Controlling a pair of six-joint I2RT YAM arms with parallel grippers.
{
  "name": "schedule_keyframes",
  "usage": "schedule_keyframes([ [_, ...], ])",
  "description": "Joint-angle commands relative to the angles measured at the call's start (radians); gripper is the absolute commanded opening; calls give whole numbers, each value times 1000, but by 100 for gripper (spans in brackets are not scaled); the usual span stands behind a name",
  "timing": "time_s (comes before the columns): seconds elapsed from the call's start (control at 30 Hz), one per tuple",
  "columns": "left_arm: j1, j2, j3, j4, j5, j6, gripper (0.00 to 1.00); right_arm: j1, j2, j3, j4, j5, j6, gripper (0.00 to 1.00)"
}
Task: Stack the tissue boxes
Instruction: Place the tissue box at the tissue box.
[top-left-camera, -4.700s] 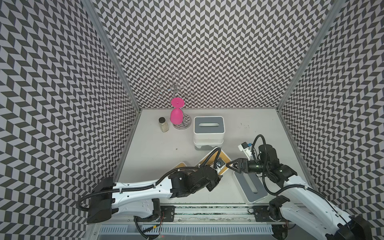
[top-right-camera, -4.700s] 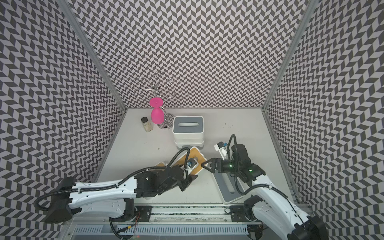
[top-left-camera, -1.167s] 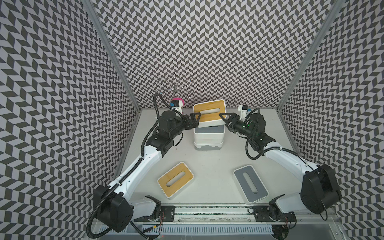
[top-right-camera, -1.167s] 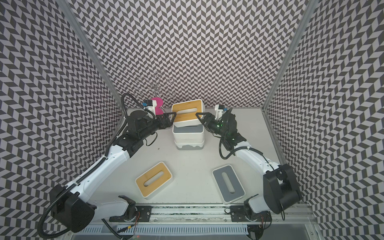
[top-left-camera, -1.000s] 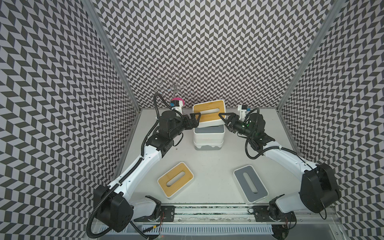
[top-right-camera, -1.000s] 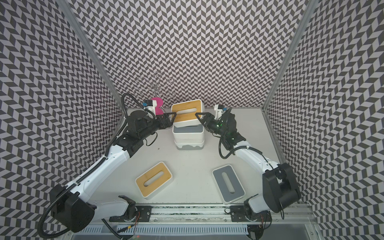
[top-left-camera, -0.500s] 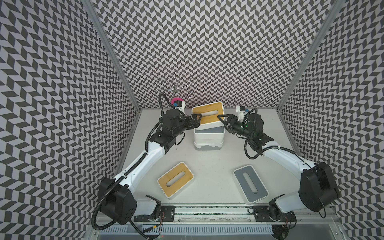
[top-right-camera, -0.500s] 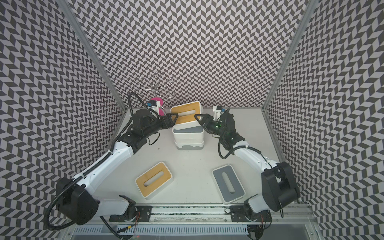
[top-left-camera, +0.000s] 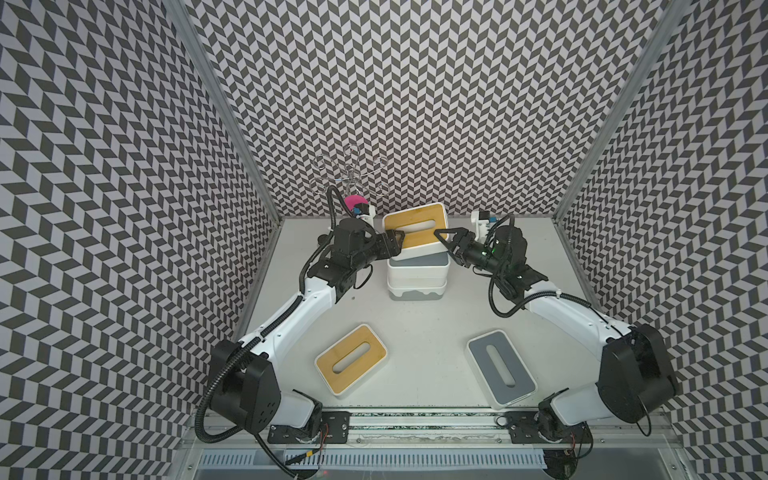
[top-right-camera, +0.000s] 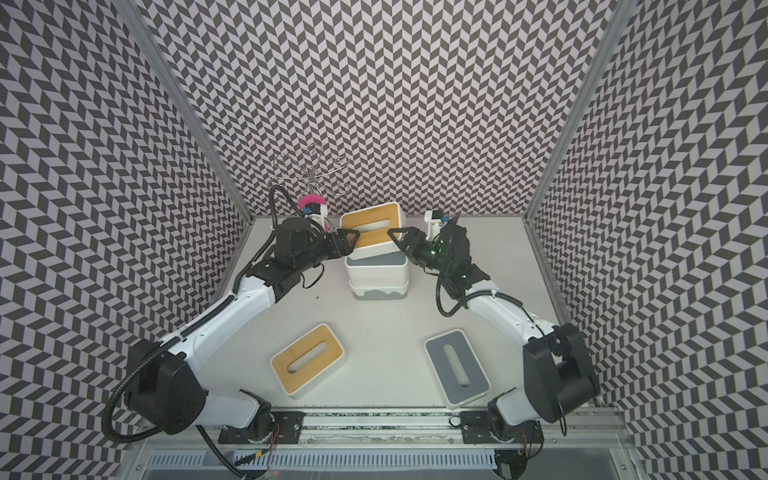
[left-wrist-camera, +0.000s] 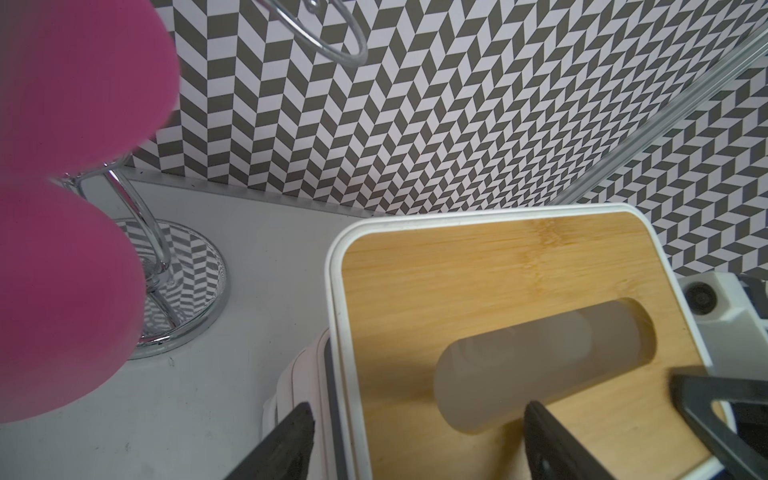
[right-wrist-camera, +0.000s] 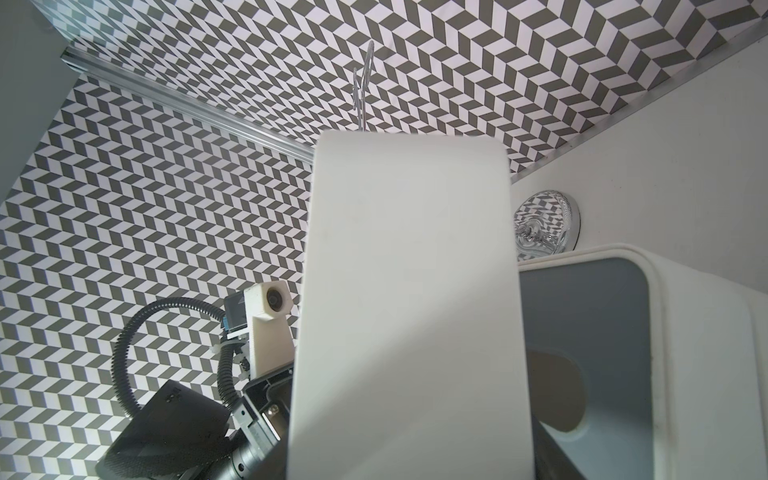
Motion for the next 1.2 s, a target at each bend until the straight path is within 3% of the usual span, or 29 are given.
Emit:
schedule_keyframes([
  [0.0, 3, 8, 16, -16, -20, 0, 78, 6, 3, 28, 18, 15, -42, 65],
  [0.33, 2, 10, 3, -17, -51, -11, 75, 6, -3, 37, -33, 26, -81, 77],
  [1.17, -22, 65, 35, -70, -138, 3, 69, -5, -15, 57, -179, 75, -182, 96],
])
